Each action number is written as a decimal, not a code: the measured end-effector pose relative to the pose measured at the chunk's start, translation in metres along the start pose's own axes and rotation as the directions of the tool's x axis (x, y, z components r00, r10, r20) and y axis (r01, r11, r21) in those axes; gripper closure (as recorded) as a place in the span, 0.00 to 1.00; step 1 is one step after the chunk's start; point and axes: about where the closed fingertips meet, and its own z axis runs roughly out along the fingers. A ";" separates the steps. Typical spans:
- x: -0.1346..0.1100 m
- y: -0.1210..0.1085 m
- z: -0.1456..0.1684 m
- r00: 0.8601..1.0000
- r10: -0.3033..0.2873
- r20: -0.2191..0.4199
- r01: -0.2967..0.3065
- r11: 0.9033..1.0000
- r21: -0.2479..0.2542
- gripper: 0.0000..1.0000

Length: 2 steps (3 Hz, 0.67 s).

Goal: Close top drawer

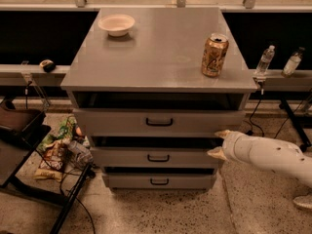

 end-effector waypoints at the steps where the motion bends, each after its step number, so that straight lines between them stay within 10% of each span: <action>1: 0.002 0.003 -0.036 0.998 -0.043 -0.034 0.043 0.999 -0.016 0.65; 2: 0.014 0.026 -0.121 0.968 -0.212 -0.133 0.199 0.974 -0.104 0.88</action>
Offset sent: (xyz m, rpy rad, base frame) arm -0.2232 -0.0801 0.2077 -0.5740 0.1663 0.2577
